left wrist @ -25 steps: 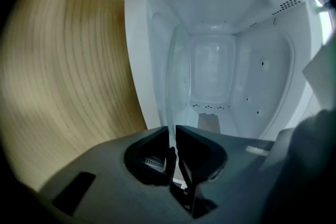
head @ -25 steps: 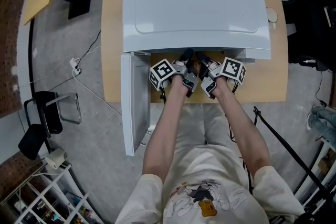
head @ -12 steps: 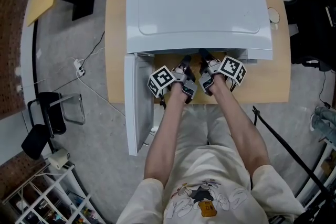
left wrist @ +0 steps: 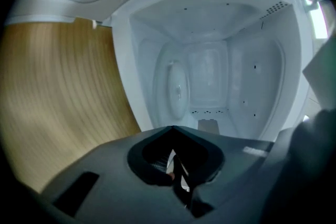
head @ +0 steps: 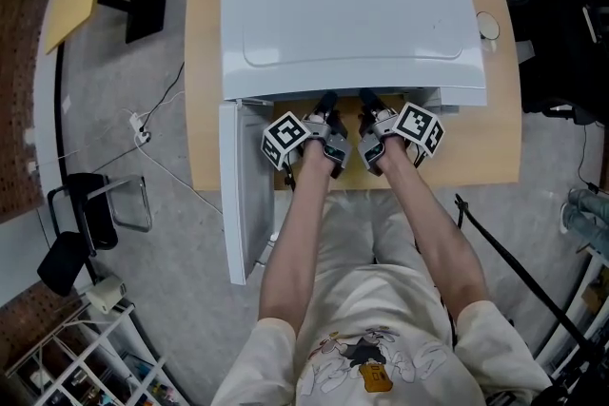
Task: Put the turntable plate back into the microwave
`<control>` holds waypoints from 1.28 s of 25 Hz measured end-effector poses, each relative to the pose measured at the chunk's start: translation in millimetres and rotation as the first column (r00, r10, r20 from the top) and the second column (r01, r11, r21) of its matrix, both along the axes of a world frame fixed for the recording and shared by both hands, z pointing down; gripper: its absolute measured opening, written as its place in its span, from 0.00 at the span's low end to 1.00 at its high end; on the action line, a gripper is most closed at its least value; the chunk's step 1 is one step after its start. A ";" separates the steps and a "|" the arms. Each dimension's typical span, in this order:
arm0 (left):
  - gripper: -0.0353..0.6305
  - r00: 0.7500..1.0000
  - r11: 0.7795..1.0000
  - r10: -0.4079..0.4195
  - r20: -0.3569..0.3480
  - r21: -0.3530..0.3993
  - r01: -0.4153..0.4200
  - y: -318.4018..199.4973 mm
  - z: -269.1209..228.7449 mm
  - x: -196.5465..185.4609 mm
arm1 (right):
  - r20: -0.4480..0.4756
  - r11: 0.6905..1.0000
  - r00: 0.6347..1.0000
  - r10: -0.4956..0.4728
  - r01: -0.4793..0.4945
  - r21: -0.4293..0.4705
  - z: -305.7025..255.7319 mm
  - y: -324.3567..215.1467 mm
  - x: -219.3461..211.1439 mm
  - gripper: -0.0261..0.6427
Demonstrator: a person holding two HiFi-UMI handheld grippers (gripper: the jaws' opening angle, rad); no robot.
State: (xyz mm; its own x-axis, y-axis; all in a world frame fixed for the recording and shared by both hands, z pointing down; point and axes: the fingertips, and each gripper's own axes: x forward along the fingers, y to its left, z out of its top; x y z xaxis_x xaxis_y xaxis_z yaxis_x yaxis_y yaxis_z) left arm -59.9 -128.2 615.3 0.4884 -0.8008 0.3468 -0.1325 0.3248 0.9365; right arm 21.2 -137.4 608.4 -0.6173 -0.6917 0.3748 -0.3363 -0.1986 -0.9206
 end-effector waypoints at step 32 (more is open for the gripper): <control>0.05 0.991 0.998 -0.047 0.125 -0.044 0.053 6.0 12.7 -24.2 | -0.066 0.997 0.995 -0.073 0.070 -0.040 14.0 -1.2 -24.1 0.05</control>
